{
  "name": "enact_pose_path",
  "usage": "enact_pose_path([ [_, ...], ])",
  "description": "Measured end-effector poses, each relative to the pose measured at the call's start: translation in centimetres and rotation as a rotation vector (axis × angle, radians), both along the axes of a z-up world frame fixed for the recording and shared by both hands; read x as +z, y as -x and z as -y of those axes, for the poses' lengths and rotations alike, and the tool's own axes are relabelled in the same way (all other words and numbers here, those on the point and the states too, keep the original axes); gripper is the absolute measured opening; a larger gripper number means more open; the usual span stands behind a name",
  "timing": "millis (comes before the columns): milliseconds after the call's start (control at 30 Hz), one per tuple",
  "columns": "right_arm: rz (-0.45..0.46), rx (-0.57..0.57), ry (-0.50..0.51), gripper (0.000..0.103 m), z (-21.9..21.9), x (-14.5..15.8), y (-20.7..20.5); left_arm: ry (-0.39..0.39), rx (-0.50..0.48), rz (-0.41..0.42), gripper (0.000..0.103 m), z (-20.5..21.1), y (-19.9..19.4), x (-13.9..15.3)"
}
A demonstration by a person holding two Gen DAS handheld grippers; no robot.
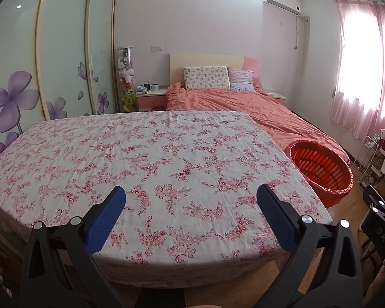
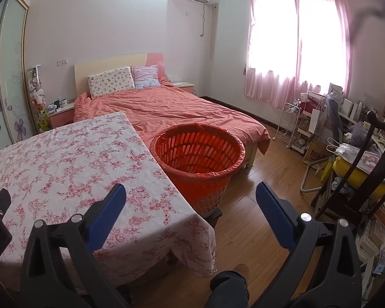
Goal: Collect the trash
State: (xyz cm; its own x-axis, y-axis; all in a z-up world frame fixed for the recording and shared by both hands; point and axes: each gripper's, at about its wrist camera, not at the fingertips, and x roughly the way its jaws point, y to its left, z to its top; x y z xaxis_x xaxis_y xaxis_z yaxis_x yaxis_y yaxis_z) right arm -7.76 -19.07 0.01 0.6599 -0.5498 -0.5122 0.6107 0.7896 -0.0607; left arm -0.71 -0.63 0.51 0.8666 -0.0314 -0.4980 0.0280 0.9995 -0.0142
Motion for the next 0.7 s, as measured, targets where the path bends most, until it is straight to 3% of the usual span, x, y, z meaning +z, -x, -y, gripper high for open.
enact_pose_path([
  [700, 0.017, 0.019, -0.002, 0.099, -0.28, 0.48, 0.45, 0.006, -0.008, 0.020, 0.101, 0.38, 0.46, 0.76],
])
